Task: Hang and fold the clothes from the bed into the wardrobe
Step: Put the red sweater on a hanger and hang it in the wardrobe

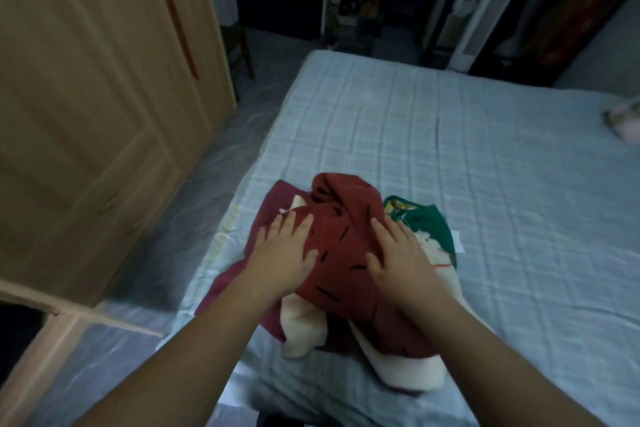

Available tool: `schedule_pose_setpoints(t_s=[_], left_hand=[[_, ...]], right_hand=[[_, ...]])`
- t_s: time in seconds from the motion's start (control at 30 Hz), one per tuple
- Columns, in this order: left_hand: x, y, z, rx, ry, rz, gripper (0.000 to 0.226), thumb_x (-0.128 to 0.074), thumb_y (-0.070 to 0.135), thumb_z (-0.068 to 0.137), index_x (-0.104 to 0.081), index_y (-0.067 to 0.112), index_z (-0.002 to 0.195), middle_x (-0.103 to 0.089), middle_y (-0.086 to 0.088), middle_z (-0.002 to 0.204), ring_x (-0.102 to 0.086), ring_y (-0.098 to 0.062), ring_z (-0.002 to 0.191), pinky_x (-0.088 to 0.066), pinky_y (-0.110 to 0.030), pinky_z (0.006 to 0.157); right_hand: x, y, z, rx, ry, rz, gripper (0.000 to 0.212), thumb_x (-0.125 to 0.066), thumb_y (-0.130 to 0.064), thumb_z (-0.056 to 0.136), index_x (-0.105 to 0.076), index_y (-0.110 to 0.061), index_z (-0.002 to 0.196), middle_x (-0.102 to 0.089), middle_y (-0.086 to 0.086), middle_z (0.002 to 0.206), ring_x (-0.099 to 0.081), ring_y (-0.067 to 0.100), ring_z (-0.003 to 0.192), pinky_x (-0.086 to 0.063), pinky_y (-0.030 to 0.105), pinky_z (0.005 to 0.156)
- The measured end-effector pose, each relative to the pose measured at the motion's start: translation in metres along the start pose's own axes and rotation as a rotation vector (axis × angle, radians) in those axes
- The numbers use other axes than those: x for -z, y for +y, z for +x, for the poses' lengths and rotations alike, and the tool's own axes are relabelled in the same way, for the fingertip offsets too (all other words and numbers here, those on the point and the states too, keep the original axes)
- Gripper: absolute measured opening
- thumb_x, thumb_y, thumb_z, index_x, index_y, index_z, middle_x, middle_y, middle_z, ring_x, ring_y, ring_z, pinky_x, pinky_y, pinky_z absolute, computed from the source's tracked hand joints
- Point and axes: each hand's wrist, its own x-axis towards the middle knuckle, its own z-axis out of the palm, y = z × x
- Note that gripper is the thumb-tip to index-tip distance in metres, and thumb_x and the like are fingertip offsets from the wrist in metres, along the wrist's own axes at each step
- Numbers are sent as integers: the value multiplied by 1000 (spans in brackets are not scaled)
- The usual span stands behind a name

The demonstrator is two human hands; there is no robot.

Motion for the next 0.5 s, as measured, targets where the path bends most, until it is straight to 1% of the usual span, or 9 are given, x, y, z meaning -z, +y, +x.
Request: schedule_pose_setpoints(t_s=[0.2,0.27,0.4,0.5], left_hand=[[-9,-13,52,-86,-97,-26,72,-39,53,96,-7,32,157,-11,-7,166,-11,-29,151,-16,-54,120],[-14,-9,68,-134,-139,-7,72,-39,52,97,-6,32,157,-9,-7,166,-10,-30,152,-15,-53,121],[-21,11,99,-221,-197,13,71,-39,51,98,-7,30,158,-9,-8,166,-12,-31,151,-15,-52,121],[-32,34,120,-272,-239,28,70,-39,50,98,-8,29,158,-10,-8,166,-13,-32,151,-17,-52,121]], right_hand=[[-20,0,23,-174,5,109,61,-55,-29,93,-38,-20,150,-35,8,157,-27,28,146,-22,41,120],[-28,4,27,-230,11,141,60,-56,-27,91,-41,-17,148,-38,11,155,-30,29,144,-22,41,120],[-36,30,25,-337,16,141,63,-48,-34,86,-44,-16,147,-42,13,151,-35,32,141,-27,47,118],[-40,61,21,-405,6,144,61,-50,-33,88,-44,-13,146,-42,15,152,-33,34,142,-25,46,119]])
